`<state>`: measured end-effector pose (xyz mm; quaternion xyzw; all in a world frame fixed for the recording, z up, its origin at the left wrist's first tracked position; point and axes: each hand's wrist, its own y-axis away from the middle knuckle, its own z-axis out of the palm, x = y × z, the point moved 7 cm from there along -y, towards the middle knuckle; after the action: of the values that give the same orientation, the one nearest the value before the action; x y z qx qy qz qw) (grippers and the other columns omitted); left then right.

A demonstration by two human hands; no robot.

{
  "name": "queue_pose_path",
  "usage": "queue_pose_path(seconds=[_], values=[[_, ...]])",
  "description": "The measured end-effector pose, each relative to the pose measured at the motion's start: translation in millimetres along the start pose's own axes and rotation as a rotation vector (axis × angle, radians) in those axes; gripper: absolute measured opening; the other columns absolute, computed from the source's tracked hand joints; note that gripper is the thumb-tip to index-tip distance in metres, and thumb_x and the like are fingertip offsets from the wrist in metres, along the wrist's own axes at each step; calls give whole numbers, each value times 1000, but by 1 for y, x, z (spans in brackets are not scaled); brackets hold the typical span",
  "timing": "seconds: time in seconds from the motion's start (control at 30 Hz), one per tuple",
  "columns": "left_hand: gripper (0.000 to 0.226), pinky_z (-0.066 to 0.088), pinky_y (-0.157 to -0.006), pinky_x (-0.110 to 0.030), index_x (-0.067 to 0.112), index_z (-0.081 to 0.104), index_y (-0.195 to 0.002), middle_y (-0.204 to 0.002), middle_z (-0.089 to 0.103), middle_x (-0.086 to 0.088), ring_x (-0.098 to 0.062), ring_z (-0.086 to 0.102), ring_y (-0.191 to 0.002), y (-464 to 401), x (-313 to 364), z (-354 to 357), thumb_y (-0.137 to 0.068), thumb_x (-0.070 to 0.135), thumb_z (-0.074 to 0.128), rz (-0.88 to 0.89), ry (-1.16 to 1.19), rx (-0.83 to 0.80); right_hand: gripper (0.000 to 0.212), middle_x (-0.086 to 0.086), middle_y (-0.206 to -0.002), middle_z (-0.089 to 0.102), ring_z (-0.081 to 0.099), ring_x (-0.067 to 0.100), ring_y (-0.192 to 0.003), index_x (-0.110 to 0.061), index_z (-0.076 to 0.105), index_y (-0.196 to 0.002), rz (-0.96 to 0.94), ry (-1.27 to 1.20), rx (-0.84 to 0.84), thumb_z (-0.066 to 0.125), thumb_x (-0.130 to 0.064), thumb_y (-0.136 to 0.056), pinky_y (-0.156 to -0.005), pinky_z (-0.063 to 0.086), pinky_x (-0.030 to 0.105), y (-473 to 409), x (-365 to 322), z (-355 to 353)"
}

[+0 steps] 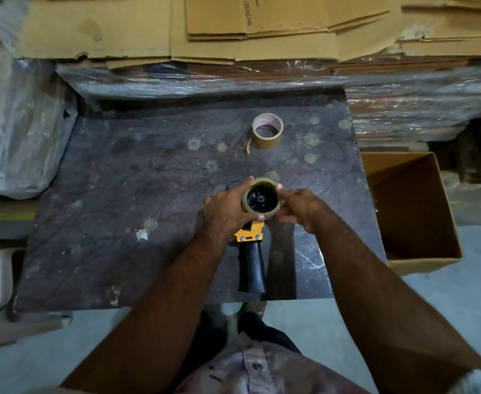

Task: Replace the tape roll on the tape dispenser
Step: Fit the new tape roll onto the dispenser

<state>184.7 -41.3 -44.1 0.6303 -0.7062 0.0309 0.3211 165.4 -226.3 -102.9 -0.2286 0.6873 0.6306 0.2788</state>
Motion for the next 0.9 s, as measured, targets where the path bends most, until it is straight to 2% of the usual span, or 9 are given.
queue_pose_path(seconds=[0.13,0.27,0.3,0.4,0.5,0.57,0.7,0.83,0.9], values=[[98,36,-112,-55,49,26,-153,-137,65,-4,-32,54,-131,-9,2,-1,-71,64,78,-16,-60,-48,52,27,-116,67,71,31,-90,5,62,-120,42,-16,30,64,-41,-95,-59,61,31,-9,-4,-2],[93,29,-112,-53,45,26,-154,-135,66,-5,-30,54,-131,-9,4,8,-76,69,71,-50,-267,-115,48,26,-109,71,73,34,-86,6,63,-117,106,-9,106,66,-36,-95,-70,64,41,-18,14,4],[93,29,-111,-51,45,25,-154,-133,67,-5,-29,56,-129,-6,2,10,-76,70,70,-56,-285,-102,47,25,-104,72,73,33,-82,6,65,-113,92,-2,134,66,-37,-95,-73,64,42,-21,18,5],[95,38,-107,-49,45,24,-155,-135,66,-8,-33,57,-128,-2,-3,15,-75,69,71,-69,-201,-82,46,18,-80,74,74,25,-62,3,73,-98,-31,160,256,66,-42,-93,-61,64,35,-25,17,-1],[95,39,-109,-49,45,24,-155,-136,65,-9,-35,56,-129,-4,-1,16,-76,68,72,-79,-204,-76,41,22,-86,76,76,37,-74,-2,74,-95,-34,131,273,67,-42,-93,-73,64,51,-26,18,-1],[95,37,-107,-48,46,23,-155,-132,67,-11,-35,57,-127,-5,2,18,-76,68,72,-76,-238,-74,39,23,-89,76,76,37,-76,-3,74,-96,-19,115,279,68,-41,-93,-74,64,52,-24,19,-2],[97,36,-105,-48,47,20,-155,-128,69,-10,-34,59,-124,-8,2,19,-75,68,72,-62,-253,-76,43,11,-74,74,73,23,-66,-7,77,-94,-127,309,354,62,-47,-95,-61,60,26,-12,8,-5],[99,35,-107,-51,39,18,-157,-135,62,-12,-31,51,-131,-2,-3,17,-78,64,72,65,-239,-48,48,14,-90,76,74,30,-86,-11,74,-95,-166,315,337,55,-55,-95,-80,62,50,10,10,-7],[95,34,-110,-53,32,19,-158,-146,54,-10,-31,42,-139,5,-12,11,-82,61,69,111,-128,-16,47,10,-97,76,74,27,-90,-15,69,-98,-136,151,293,53,-59,-94,-80,63,49,24,22,-13]])
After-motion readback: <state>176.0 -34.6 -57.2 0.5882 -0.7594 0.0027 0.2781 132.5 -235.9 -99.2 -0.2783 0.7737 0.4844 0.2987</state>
